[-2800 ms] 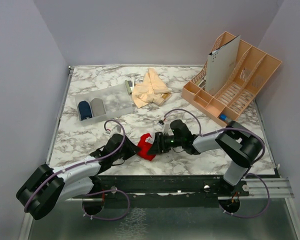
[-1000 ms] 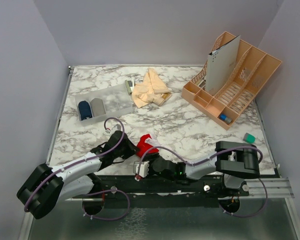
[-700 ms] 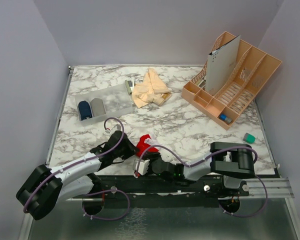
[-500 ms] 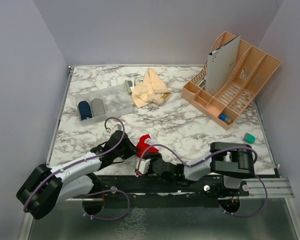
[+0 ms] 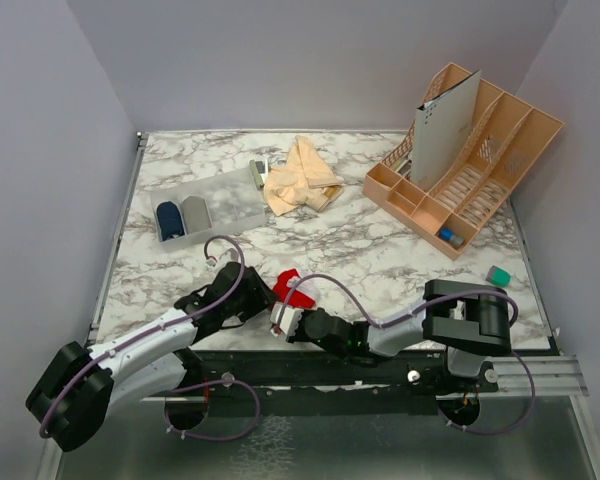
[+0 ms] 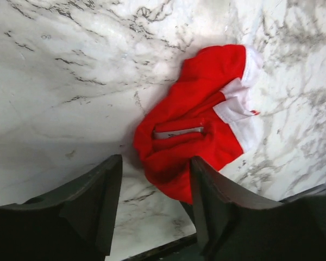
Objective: Roll the underwear
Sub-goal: Roll the underwear to the center of the board.
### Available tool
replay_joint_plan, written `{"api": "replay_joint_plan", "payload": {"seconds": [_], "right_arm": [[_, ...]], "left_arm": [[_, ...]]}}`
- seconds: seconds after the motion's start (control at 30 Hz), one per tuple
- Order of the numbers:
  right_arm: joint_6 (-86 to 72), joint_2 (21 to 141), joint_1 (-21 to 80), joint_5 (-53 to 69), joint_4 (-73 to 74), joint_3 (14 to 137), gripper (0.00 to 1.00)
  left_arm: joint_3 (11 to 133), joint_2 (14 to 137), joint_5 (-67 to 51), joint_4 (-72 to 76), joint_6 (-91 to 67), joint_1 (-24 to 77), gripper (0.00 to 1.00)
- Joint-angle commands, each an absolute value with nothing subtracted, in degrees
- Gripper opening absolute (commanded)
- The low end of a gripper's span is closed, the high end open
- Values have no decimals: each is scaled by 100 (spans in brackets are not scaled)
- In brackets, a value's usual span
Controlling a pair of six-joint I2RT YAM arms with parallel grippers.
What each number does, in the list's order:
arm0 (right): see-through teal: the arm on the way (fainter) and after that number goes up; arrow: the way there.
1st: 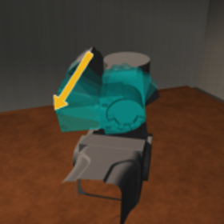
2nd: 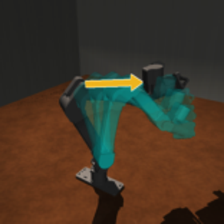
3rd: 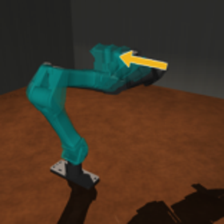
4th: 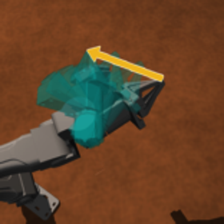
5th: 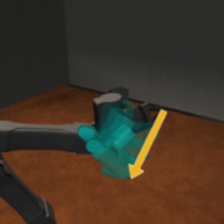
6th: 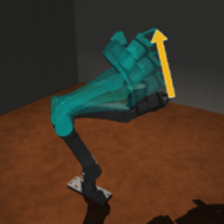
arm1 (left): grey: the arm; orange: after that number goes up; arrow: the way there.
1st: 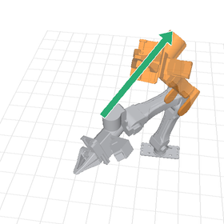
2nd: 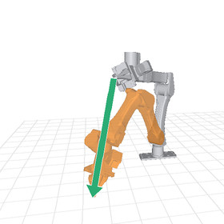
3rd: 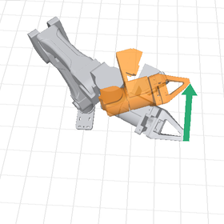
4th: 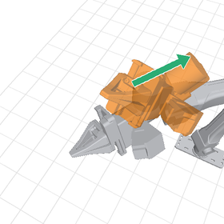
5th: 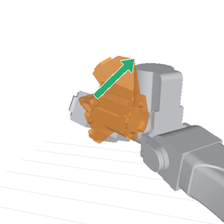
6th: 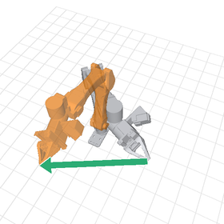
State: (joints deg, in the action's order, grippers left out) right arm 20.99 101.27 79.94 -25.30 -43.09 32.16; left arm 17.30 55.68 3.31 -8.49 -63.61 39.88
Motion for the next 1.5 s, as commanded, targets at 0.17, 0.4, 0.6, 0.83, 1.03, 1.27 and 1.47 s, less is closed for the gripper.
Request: {"api": "replay_joint_plan", "payload": {"seconds": [0.17, 0.4, 0.6, 0.83, 1.03, 1.27, 1.47], "right_arm": [[1279, 10095, 7718, -1525, -3315, 3054, 3], [801, 10019, 7584, -1102, -3784, 2862, 3], [622, 9919, 7532, -976, -3958, 2766, 3], [563, 9756, 7515, -739, -4207, 2625, 3], [382, 9639, 7435, -655, -4289, 2532, 3], [-495, 9473, 7074, -55, -4871, 2210, 4], [-1291, 9488, 6601, 927, -5467, 1966, 4]], "left_arm": [[1249, 5258, 391, -708, -6394, 4008, 78], [1067, 5585, 403, -577, -6407, 4003, 79], [951, 5689, 652, -504, -6236, 4006, 61], [904, 5937, 712, -471, -6110, 4011, 42], [935, 5923, 696, -482, -6043, 4012, 11], [1297, 5693, 673, -1000, -6027, 4007, 16], [1673, 5253, 677, -1359, -6030, 4002, 62]]}}
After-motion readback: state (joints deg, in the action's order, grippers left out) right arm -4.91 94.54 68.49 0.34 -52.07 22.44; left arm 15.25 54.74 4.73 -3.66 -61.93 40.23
